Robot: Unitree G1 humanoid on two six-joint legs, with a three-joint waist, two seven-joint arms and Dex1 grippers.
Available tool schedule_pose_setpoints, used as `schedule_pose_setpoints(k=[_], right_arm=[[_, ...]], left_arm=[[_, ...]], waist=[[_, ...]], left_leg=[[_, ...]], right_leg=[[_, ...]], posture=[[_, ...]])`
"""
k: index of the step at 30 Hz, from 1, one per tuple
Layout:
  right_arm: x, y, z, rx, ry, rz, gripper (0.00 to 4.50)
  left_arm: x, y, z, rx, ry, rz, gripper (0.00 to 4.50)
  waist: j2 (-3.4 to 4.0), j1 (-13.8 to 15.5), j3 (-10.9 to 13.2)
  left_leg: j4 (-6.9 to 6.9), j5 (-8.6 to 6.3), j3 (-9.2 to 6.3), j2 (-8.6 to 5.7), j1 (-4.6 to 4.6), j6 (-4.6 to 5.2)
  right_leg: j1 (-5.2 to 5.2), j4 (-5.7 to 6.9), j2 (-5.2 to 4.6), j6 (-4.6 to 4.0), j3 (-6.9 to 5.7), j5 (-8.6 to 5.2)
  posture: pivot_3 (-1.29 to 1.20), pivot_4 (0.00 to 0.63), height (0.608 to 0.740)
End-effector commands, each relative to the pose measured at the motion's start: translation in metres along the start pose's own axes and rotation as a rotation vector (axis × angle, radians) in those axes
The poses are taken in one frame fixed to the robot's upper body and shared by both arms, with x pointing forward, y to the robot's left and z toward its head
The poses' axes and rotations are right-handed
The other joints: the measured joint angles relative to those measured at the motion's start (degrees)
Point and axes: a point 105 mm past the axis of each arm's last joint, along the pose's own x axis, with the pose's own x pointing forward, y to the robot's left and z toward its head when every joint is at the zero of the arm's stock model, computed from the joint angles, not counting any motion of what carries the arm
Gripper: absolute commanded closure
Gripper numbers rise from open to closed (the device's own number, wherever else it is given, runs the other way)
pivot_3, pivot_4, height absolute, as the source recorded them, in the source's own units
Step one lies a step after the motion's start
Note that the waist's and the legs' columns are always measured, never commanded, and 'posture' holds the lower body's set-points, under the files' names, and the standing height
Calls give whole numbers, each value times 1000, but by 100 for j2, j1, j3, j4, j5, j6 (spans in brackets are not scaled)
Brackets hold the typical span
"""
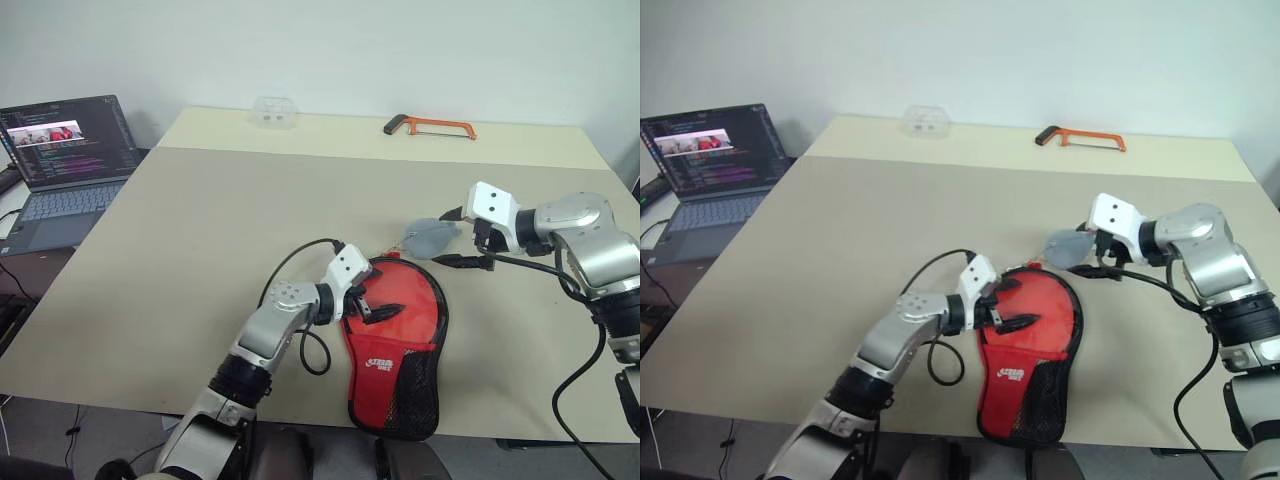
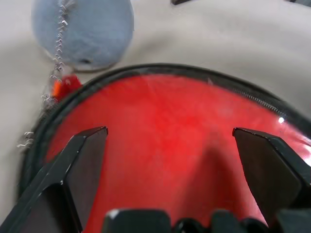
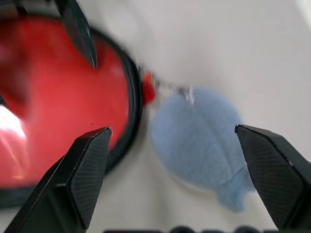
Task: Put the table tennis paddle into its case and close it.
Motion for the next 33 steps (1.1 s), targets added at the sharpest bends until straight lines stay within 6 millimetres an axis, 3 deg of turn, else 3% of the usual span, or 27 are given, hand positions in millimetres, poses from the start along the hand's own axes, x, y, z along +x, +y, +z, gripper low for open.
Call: schedule_pose_setpoints(k=[1, 7, 12, 24, 27, 33], right_arm=[[2, -17, 10, -118, 20, -26, 0], [7, -27, 11, -153, 40, 1, 0], [10, -23, 4, -210, 104, 74, 0], [51, -31, -11, -273, 215, 30, 0], [51, -32, -12, -282, 218, 25, 652], [44, -37, -21, -280, 255, -2, 2677]], left_arm=[[10, -9, -16, 17, 49, -6, 15], [16, -15, -14, 4, 32, -11, 15], [17, -17, -13, 10, 32, -17, 15], [29, -31, -11, -31, 21, -75, 15], [31, -31, -16, -27, 46, -71, 0], [35, -31, -17, -37, 56, -63, 0]], waist=[[7, -3, -4], [11, 26, -7], [13, 32, -8], [19, 15, -11], [23, 15, -13], [27, 15, -16]], left_leg=[[0, 0, 1, -1, 2, 0], [1, 1, -3, 4, 7, -2], [1, 2, -3, 5, 7, -3], [1, 7, -1, 7, 15, -11], [1, 9, -1, 6, 16, -15], [1, 5, -1, 4, 40, -8]], right_leg=[[1, 2, 0, 0, 0, 0], [10, 2, -3, 0, -4, 0], [13, -2, -9, 0, -5, 0], [17, 3, -12, 0, -5, 0], [18, 4, -12, 0, -5, 0], [46, 3, -12, 0, -5, 0]], posture=[[0, 150, 740], [0, 150, 740], [0, 150, 740], [0, 150, 740], [0, 150, 740], [0, 150, 740]])
